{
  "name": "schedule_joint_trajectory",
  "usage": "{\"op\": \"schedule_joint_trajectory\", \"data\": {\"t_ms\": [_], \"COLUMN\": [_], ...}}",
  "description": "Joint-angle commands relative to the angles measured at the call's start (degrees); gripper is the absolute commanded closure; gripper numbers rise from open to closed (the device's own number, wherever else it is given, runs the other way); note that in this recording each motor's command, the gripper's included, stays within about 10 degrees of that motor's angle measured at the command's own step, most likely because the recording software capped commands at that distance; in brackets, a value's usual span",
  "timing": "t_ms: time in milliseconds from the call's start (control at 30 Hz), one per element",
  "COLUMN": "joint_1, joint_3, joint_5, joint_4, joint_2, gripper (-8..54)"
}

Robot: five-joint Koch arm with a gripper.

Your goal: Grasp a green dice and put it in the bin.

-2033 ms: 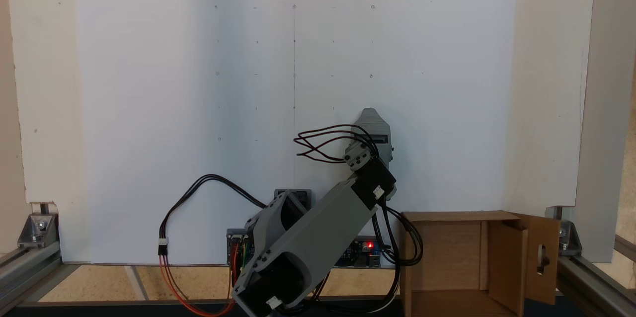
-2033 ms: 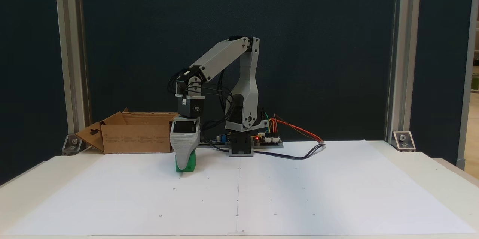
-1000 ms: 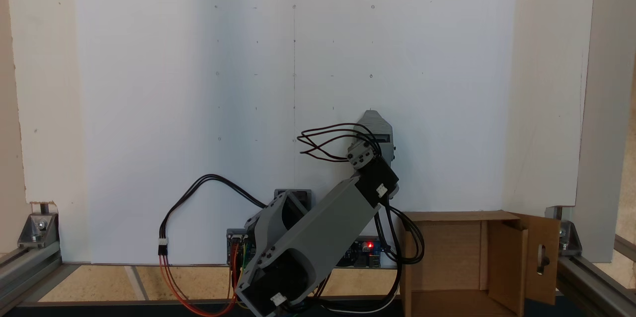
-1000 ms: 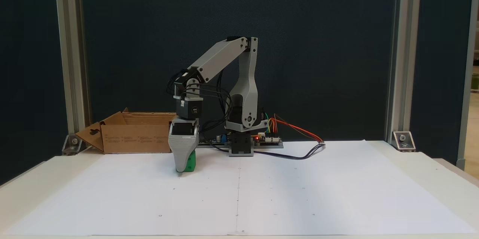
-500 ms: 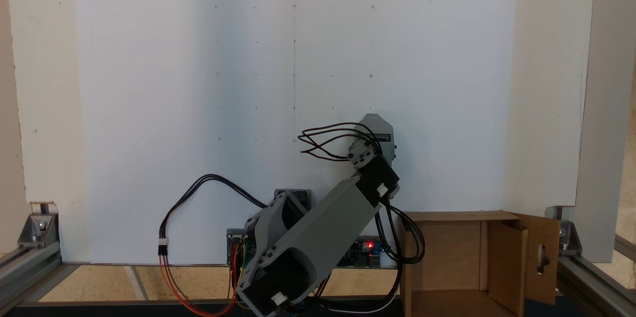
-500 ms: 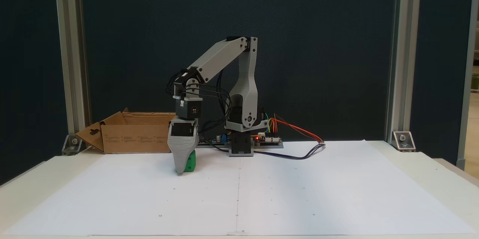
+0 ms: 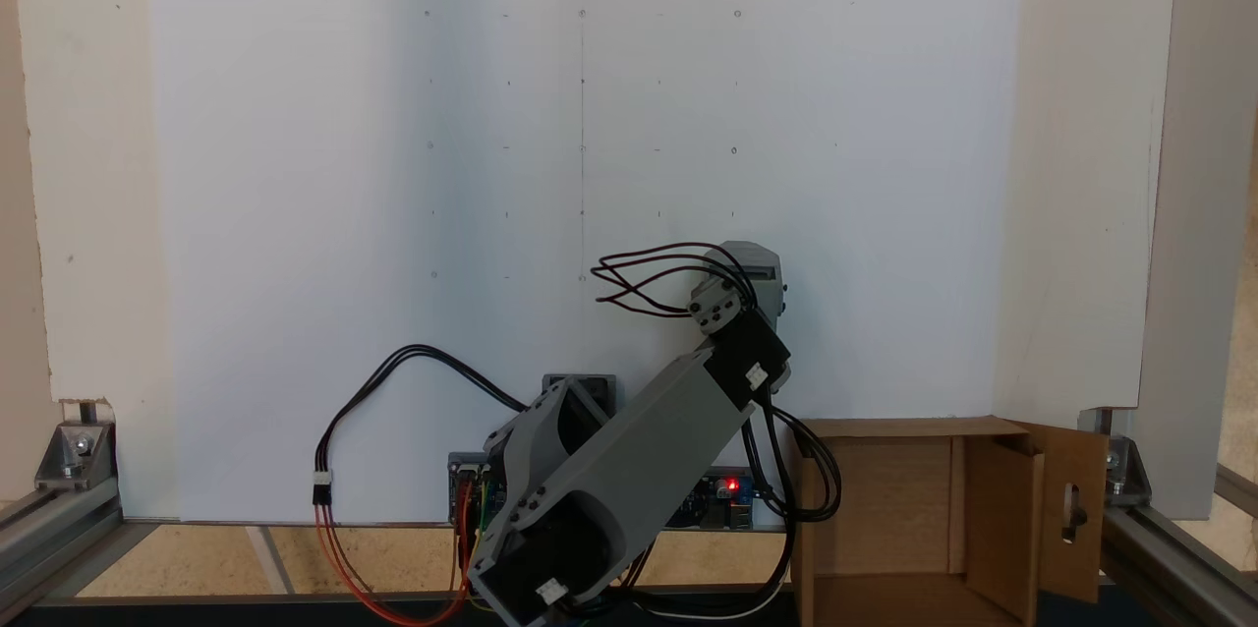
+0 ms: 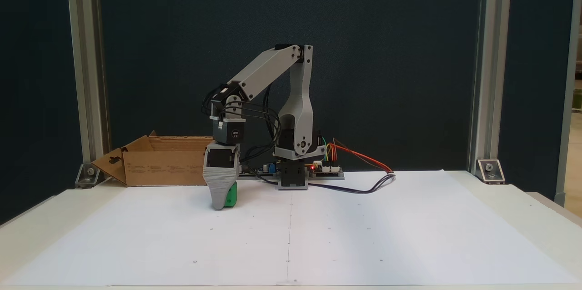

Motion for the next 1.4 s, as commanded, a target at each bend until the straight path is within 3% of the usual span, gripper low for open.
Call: {"op": "schedule_joint_trajectory", "data": {"t_ms": [0, 300, 733, 1100, 1367], "joint_1": [-0.44, -6.42, -11.43, -3.87, 11.87], "joint_3": [-0.79, -11.34, -24.17, -45.0, -56.69], "joint_5": [1.14, 14.68, 34.89, 42.28, 43.07], "joint_4": [2.72, 14.94, 16.96, 26.02, 29.27], "joint_2": [2.81, 8.79, 13.01, 12.39, 7.73], "gripper": [34.1, 34.1, 34.1, 34.1, 34.1]}}
